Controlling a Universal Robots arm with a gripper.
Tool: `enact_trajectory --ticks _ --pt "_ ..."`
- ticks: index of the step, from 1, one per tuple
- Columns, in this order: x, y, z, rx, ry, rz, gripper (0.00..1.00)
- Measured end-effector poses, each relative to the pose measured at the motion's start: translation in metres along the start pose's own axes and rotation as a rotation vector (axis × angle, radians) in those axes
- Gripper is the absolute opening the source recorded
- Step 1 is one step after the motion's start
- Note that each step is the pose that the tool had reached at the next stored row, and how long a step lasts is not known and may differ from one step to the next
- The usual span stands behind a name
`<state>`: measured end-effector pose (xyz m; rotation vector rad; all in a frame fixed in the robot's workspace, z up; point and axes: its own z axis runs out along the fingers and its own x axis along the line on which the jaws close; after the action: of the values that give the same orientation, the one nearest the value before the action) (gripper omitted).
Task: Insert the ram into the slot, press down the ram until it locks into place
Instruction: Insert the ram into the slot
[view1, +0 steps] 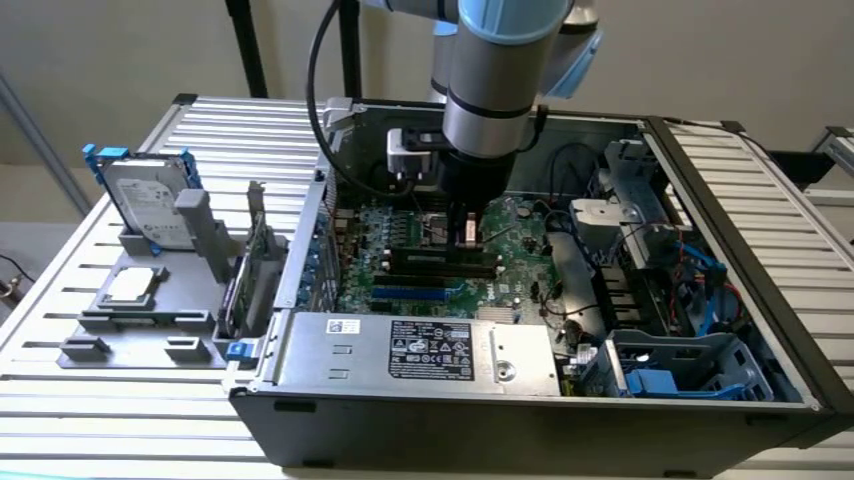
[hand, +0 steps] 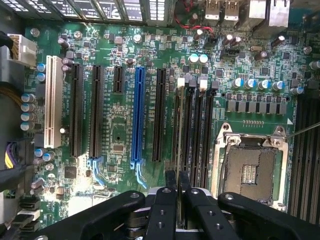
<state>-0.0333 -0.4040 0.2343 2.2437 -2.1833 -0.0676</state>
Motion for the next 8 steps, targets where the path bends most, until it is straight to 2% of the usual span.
enact_trajectory --ticks 8 --pt "0.0 -0.0001 0.0026 -0.0001 0.0008 0.0 0.13"
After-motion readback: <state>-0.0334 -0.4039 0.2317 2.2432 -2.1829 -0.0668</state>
